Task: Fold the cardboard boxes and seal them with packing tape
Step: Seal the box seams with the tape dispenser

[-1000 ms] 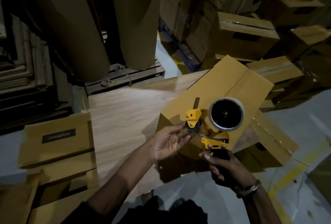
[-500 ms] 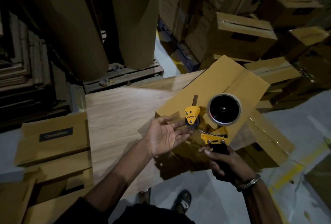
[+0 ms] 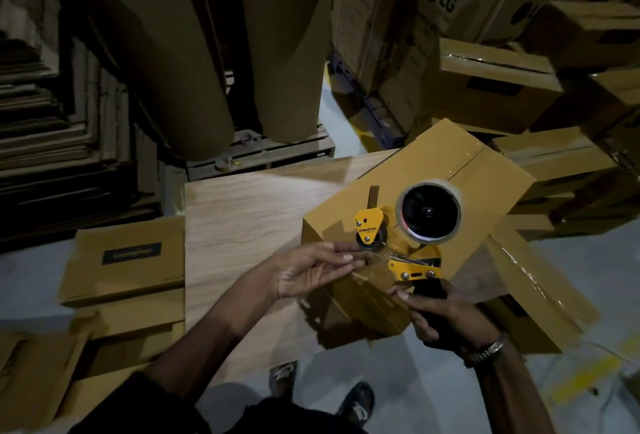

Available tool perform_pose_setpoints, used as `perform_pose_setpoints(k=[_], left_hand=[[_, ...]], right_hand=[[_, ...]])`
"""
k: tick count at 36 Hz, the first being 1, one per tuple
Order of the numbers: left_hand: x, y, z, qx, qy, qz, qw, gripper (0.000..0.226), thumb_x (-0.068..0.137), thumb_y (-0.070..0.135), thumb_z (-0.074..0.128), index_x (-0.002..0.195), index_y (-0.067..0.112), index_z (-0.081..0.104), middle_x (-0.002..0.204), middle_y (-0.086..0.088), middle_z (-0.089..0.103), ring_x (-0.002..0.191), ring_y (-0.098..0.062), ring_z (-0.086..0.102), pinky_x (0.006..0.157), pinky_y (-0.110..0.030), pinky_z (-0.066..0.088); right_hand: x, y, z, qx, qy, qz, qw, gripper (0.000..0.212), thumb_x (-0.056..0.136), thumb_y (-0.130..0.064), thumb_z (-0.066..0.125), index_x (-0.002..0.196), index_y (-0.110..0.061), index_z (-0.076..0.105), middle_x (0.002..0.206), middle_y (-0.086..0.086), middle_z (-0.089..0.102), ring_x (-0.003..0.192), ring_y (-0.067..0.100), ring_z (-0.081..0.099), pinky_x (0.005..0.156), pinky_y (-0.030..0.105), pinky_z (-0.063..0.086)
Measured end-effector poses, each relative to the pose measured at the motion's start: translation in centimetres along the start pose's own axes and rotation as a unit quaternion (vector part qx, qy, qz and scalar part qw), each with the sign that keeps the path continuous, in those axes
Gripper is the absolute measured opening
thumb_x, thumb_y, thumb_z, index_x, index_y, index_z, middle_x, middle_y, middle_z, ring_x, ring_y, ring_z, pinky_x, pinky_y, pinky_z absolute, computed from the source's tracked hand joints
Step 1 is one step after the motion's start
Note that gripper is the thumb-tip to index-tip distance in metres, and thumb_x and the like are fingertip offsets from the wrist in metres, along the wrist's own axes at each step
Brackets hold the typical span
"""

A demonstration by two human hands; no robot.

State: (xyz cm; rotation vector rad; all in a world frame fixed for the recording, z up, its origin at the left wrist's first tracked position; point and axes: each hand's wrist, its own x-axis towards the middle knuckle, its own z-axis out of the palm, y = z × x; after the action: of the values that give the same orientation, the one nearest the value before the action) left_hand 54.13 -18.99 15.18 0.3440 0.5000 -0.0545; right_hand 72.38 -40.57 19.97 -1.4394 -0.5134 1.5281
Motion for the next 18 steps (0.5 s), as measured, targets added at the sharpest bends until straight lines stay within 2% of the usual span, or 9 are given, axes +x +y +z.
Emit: perform_pose_setpoints(k=[3,6,8,12,15,16,18], left_hand=[[-0.2,1.4,-0.2,0.068,0.036,-0.016,0.997,0.034,0.086,-0.017,0.065,0.117,-0.006,0.075,0.124,-0.026,0.070,0.102,-0.029,0.077,0.091,-0.031,0.061],[-0.5,3.2,-0.1,0.144,0.090,-0.021,0.985,0.029,0.089,-0.020,0.060,0.099,-0.002,0.080,0.107,-0.022,0.077,0.094,-0.027,0.079,0.075,-0.026,0.065],[-0.5,4.5,-0.2,0.183,0.124,-0.011,0.975,0.025,0.089,-0.019,0.061,0.099,-0.001,0.076,0.098,-0.019,0.078,0.090,-0.026,0.079,0.070,-0.024,0.064],[-0.3,7.5,-0.4,0.290,0.186,0.023,0.939,0.023,0.090,-0.020,0.060,0.093,0.001,0.070,0.086,-0.016,0.077,0.075,-0.018,0.078,0.062,-0.021,0.061],[0.0,9.8,-0.9,0.368,0.210,0.054,0.904,0.021,0.088,-0.021,0.059,0.087,-0.003,0.071,0.071,-0.015,0.072,0.056,-0.013,0.070,0.055,-0.018,0.057],[0.1,10.5,-1.2,0.390,0.218,0.061,0.893,0.020,0.087,-0.021,0.061,0.087,-0.005,0.072,0.070,-0.016,0.070,0.056,-0.013,0.069,0.055,-0.019,0.057],[0.5,11.9,-2.3,0.424,0.239,0.068,0.871,0.016,0.083,-0.019,0.066,0.091,-0.008,0.076,0.080,-0.020,0.072,0.070,-0.018,0.071,0.063,-0.022,0.061]], right_hand=[[0.5,-0.3,-0.1,-0.035,-0.020,-0.002,0.999,0.032,0.093,-0.019,0.076,0.114,0.005,0.072,0.057,0.014,0.044,0.035,0.016,0.039,0.042,0.024,0.036],[1.1,-0.6,0.1,-0.074,-0.028,0.006,0.997,0.034,0.091,-0.024,0.079,0.114,0.001,0.074,0.055,0.013,0.044,0.037,0.017,0.039,0.044,0.025,0.034],[1.7,-0.8,0.5,-0.094,-0.021,0.005,0.995,0.043,0.086,-0.032,0.083,0.113,0.001,0.074,0.054,0.012,0.046,0.038,0.017,0.040,0.045,0.027,0.035],[3.5,-1.4,2.0,-0.149,0.015,0.000,0.989,0.028,0.096,-0.021,0.073,0.113,0.001,0.072,0.055,0.010,0.050,0.041,0.017,0.043,0.046,0.027,0.039],[5.4,-1.9,3.5,-0.181,0.043,-0.012,0.982,0.023,0.099,-0.021,0.071,0.112,-0.002,0.070,0.058,0.007,0.054,0.044,0.015,0.047,0.047,0.025,0.042],[6.1,-2.1,4.0,-0.190,0.054,-0.012,0.980,0.021,0.099,-0.021,0.070,0.112,-0.004,0.070,0.059,0.006,0.055,0.044,0.014,0.049,0.048,0.024,0.043],[7.6,-2.2,4.8,-0.199,0.068,-0.008,0.977,0.019,0.100,-0.022,0.070,0.112,-0.007,0.069,0.062,0.003,0.056,0.046,0.010,0.051,0.049,0.023,0.044]])
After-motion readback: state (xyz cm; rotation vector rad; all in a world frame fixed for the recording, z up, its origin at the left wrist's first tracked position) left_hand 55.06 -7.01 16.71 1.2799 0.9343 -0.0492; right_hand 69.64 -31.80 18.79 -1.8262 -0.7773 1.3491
